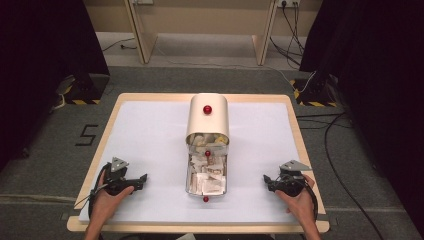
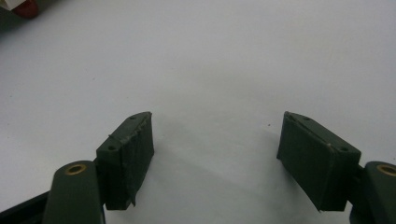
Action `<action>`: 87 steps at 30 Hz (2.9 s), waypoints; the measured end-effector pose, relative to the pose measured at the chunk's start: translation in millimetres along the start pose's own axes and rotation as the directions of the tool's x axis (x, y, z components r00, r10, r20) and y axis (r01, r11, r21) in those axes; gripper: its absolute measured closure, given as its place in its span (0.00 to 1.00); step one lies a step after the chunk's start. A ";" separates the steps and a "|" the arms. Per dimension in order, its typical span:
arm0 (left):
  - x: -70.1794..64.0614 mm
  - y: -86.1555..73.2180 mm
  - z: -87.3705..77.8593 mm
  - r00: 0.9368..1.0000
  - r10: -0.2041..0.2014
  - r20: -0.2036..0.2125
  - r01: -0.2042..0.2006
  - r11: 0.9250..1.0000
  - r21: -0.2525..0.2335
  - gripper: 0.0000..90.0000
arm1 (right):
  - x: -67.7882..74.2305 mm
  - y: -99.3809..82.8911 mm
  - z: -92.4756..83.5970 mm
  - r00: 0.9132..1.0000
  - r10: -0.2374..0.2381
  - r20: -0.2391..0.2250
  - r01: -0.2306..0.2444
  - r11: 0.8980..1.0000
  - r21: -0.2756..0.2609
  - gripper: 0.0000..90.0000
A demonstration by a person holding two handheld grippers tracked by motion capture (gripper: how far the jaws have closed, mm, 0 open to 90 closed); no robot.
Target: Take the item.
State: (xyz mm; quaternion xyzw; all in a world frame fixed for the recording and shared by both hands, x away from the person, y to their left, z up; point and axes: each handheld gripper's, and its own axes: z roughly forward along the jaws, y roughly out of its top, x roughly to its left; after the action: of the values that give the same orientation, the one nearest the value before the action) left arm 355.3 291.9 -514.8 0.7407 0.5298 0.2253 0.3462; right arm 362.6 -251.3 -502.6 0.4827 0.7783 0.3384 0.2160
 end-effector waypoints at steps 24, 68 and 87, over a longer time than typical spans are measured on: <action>0.1 -0.1 0.0 1.000 0.000 0.001 0.000 1.000 -0.001 0.09 | 7.9 8.3 -5.5 1.000 -0.019 -0.019 0.018 0.998 -0.053 0.31; 0.4 0.0 0.0 1.000 -0.001 0.002 0.001 1.000 0.000 0.09 | 97.3 58.4 -45.4 0.963 -0.194 -0.186 0.147 0.960 -0.238 0.46; 0.3 0.0 0.0 1.000 0.000 0.000 0.000 1.000 0.000 0.09 | 143.1 71.5 -30.2 0.919 -0.292 -0.266 0.217 0.936 -0.277 0.58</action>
State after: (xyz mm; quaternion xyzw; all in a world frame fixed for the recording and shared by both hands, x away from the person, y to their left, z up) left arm 355.4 292.1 -514.8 0.7407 0.5299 0.2251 0.3463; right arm 322.8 -110.6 -430.9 0.2892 0.8115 0.4694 0.1940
